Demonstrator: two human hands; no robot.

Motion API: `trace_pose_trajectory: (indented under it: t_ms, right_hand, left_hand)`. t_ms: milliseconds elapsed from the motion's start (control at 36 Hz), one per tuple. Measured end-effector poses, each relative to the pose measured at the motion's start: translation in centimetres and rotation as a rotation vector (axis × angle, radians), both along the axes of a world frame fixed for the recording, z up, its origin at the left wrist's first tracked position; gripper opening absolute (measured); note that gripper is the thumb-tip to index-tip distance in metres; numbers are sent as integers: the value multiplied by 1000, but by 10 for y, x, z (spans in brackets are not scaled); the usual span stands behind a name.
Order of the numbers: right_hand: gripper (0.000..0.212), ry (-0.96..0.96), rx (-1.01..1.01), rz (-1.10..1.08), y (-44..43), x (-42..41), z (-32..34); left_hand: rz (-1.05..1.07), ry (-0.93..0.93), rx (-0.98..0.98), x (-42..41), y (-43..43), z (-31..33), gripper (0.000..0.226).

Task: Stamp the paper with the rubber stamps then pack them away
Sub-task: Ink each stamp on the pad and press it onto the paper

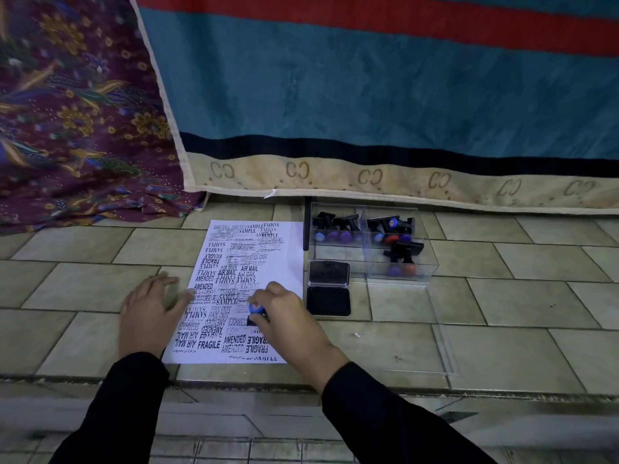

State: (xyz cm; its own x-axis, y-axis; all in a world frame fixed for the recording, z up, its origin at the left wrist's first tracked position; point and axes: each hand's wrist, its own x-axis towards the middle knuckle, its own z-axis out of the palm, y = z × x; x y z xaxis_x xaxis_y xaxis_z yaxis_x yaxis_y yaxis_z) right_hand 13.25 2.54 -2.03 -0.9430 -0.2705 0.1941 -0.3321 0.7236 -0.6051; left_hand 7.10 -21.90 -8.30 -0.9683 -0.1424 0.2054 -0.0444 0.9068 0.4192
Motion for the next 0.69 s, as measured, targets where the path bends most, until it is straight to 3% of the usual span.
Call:
trace_pose_trajectory:
  t_ms: [333,472,694]
  right_hand:
    - [24,182,-499,-449,101,4,27]
    - [16,285,-371,-564,144,17,13]
    - [16,138,-92,-458,147,25,-18]
  left_hand:
    - [6,7,6,-1,0,-1,42]
    - [-14,7,7,-3,-2,-1,51]
    - [-22,-3,22,-1,-2,2,60]
